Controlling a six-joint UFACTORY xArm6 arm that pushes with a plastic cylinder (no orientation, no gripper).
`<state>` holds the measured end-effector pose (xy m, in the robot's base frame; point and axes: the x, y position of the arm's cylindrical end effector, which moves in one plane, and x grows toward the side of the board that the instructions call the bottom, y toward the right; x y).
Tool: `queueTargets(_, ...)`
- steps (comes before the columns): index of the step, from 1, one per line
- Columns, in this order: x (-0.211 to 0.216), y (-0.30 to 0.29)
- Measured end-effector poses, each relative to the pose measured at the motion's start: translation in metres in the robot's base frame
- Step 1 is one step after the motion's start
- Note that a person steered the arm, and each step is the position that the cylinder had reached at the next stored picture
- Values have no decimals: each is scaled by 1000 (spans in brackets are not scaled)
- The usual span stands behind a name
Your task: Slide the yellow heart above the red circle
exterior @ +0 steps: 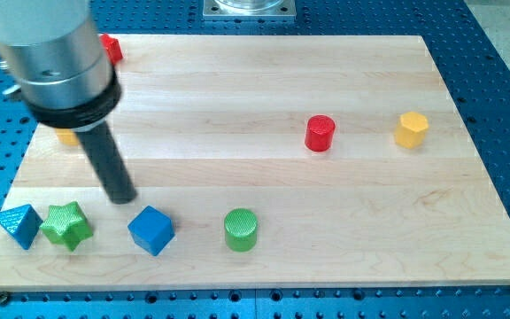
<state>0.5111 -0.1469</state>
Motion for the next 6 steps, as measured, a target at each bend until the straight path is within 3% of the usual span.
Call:
queueTargets(2,-18,70)
queueTargets(6,-33,85)
